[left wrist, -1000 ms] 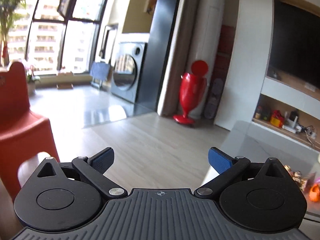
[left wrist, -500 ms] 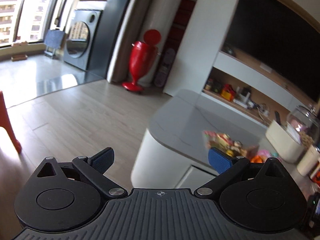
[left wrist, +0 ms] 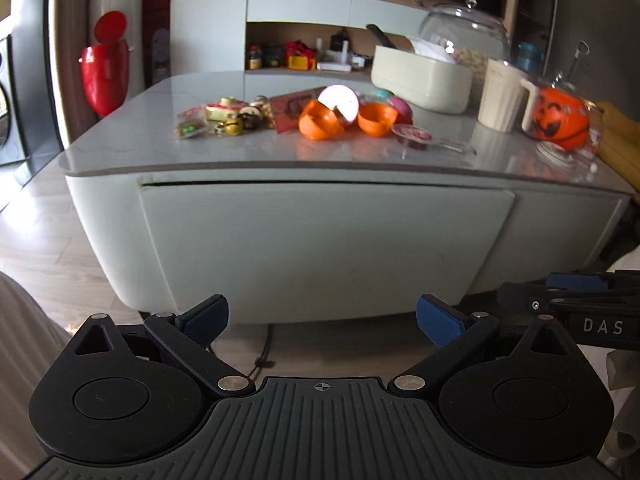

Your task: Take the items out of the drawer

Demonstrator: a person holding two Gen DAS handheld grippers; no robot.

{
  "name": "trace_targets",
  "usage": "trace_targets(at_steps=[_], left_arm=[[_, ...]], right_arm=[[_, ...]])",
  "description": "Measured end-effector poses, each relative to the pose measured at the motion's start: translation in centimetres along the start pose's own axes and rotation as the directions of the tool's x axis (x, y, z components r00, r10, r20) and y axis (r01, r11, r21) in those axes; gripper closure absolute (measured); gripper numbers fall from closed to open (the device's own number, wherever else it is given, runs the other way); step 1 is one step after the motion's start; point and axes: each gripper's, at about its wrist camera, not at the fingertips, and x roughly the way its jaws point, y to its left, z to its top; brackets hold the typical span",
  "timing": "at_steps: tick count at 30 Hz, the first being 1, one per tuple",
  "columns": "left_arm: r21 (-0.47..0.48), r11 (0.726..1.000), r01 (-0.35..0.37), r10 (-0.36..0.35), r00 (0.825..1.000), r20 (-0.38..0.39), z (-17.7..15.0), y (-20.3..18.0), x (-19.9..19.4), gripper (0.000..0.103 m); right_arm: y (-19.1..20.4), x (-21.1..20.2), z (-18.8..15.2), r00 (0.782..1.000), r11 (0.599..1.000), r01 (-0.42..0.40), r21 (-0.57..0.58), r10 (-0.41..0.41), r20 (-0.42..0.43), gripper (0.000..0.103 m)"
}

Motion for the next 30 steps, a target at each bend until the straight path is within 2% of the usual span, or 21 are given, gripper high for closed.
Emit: trace_targets(at_steps=[4,14,30], left_arm=[[0.006,1.0,-0.026,0.026,1.0,0.003,-0.1,-0.3,-0.2,0.0],[0.016,0.999,-0.031,0.031,0.999,0.016,-0.1,-0.5,-0.8,0.0],[-0.017,0.999,-0.049,0.048,0.998,-0.044,-0.5,0.1,0.2,0.0]], right_arm=[[0.4,0.8,-1.3,0.999,0.999,0.03,-0.033,-0.03,-0.019,0.037],[-0.1,0.5,-1.6,1.0,1.0,0.008,-0.015,-0.009,-0.009,0.037],[0.3,0.4,-1.7,1.0,0.999,-0.01,-0.034,0.01,-0.013,0.037]])
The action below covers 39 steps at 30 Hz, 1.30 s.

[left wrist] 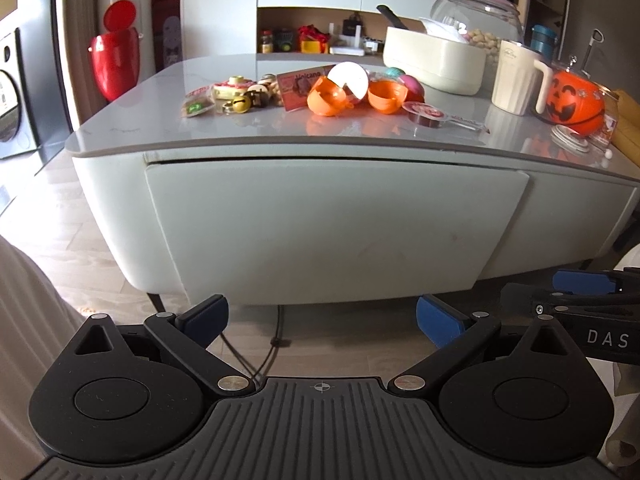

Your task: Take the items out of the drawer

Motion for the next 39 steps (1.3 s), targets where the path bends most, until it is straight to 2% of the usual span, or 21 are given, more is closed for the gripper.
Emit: trace_targets(at_steps=[14,39], left_arm=[[0.003,1.0,-0.002,0.002,1.0,-0.026,-0.12,-0.13,0.48,0.0],[-0.007,1.0,0.011,-0.011,1.0,-0.014,-0.13,-0.14,0.15,0.0]], right_arm=[[-0.19,0.04,-0.1,1.0,1.0,-0.027,0.008,0.027,-0.011,0.037],[-0.38,0.23,-0.31,0.999,0.999,-0.037,0.02,0.038,-0.026,0.037]])
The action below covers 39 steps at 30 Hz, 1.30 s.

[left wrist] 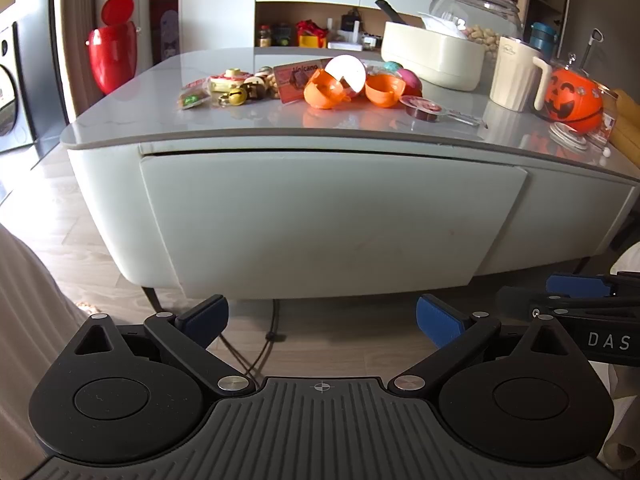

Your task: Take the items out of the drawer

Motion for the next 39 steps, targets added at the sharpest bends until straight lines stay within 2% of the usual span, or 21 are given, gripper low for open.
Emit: trace_targets(at_steps=[15,22,39], left_arm=[[-0.003,1.0,0.0,0.0,1.0,-0.002,-0.01,0.05,0.02,0.0],[-0.041,0.999,-0.005,0.004,1.0,-0.015,-0.17,0.71,0.19,0.0],[-0.018,1.0,-0.004,0.003,1.0,-0.02,-0.21,0.3,0.03,0.0]], right_arm=[[-0.2,0.01,0.03,1.0,1.0,-0.006,0.013,0.006,-0.004,0.037],[-0.18,0.08,-0.02,1.0,1.0,-0.002,0.013,0.002,-0.009,0.037],[-0.18,-0.04,-0.03,1.0,1.0,-0.002,0.017,0.002,-0.006,0.037]])
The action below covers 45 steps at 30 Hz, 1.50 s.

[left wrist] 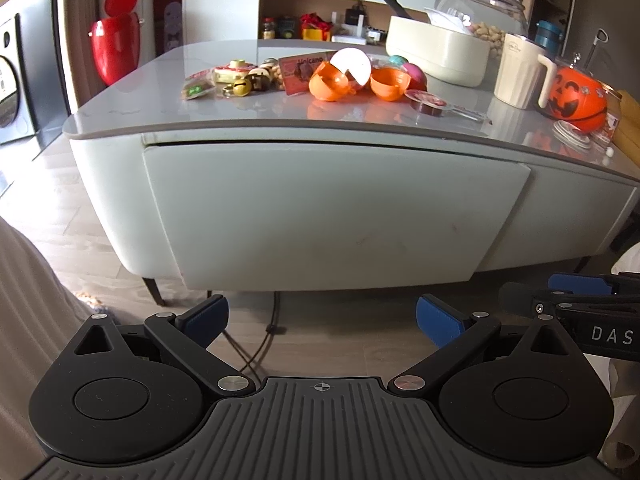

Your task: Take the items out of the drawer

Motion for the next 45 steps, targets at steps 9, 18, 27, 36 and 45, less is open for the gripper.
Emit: trace_targets(at_steps=[9,18,27,36,45], left_arm=[[-0.001,1.0,0.0,0.0,1.0,0.0,0.0,-0.01,0.0,0.0],[0.0,1.0,0.0,0.0,1.0,-0.001,0.01,0.0,-0.01,0.0],[-0.001,1.0,-0.001,0.001,1.0,-0.003,-0.04,0.07,0.07,0.0],[-0.004,1.0,-0.003,0.003,1.0,-0.004,-0.07,0.15,0.08,0.0],[-0.006,1.0,-0.002,0.002,1.0,0.003,0.08,0.07,-0.08,0.0]], right_arm=[[-0.02,0.01,0.01,1.0,1.0,0.0,0.0,0.0,0.0,0.037],[-0.03,0.01,0.02,1.0,1.0,-0.001,0.0,0.001,0.0,0.037],[-0.05,0.02,0.04,1.0,1.0,-0.001,0.0,0.001,-0.001,0.037],[-0.06,0.04,0.04,1.0,1.0,-0.001,0.003,0.001,-0.002,0.037],[-0.12,0.03,0.03,1.0,1.0,0.0,0.014,0.0,0.002,0.037]])
